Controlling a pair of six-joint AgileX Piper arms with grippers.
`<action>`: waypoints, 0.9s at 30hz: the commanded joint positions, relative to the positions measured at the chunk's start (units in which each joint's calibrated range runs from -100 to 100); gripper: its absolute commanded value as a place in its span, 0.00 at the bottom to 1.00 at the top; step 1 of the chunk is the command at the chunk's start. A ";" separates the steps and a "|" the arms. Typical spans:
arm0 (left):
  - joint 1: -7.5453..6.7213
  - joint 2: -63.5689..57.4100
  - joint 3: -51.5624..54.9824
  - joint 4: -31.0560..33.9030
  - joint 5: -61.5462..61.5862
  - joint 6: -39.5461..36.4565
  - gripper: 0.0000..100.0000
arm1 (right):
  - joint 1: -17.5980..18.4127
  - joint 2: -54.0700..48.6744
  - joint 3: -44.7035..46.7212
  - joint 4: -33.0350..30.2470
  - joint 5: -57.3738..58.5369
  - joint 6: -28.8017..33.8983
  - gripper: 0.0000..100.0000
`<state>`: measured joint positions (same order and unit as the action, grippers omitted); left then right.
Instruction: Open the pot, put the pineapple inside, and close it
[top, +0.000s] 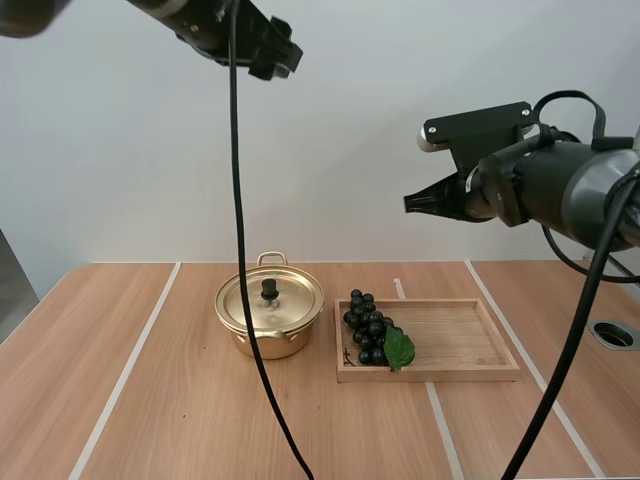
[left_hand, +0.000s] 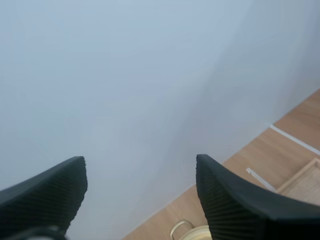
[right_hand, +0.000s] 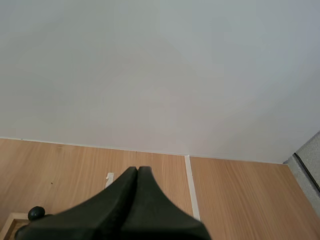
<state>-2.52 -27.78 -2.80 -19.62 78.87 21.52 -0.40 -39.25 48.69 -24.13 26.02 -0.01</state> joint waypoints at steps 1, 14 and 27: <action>-0.09 -4.21 -1.78 2.09 0.46 -0.87 1.00 | -0.23 -3.93 3.45 -1.27 -7.13 -0.10 0.00; -0.09 -16.00 -1.94 11.32 3.83 -11.97 0.01 | -6.03 -22.85 12.44 3.32 -20.06 -0.01 0.00; -0.09 -33.26 8.36 11.32 4.01 -13.55 0.01 | -6.33 -28.95 13.68 5.12 -22.11 -0.36 0.00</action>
<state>-2.52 -57.95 2.52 -8.17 83.29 8.50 -6.54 -67.67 62.30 -20.21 6.19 -0.01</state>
